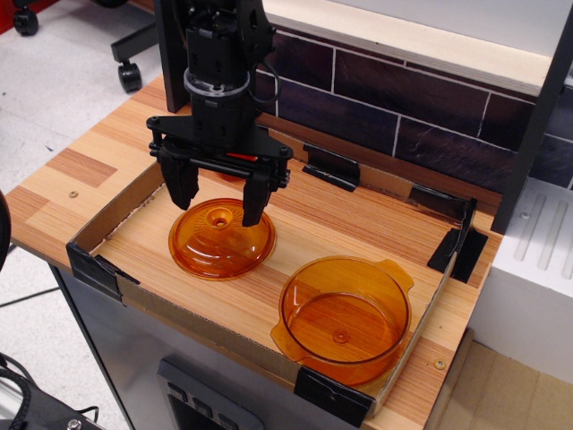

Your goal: Take lid off pot

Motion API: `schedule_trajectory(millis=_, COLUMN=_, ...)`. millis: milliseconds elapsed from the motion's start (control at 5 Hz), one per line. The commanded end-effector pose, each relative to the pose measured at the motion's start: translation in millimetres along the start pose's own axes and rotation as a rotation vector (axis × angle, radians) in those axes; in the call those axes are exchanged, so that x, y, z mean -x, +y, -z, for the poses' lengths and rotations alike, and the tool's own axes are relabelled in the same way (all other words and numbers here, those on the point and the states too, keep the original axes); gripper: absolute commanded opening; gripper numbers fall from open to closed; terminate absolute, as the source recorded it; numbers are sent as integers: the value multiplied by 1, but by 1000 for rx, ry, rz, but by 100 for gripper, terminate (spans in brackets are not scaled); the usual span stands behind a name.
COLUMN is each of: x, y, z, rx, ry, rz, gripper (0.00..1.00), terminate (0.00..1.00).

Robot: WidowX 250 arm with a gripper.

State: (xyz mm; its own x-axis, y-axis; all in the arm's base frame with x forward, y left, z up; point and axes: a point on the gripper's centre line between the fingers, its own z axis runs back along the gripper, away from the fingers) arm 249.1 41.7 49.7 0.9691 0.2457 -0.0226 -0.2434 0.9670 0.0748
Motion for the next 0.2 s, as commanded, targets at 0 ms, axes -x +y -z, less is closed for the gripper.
schedule_trajectory(millis=0, x=-7, y=0, z=-24, rx=11, ry=-55, rz=8, gripper=100, terminate=100)
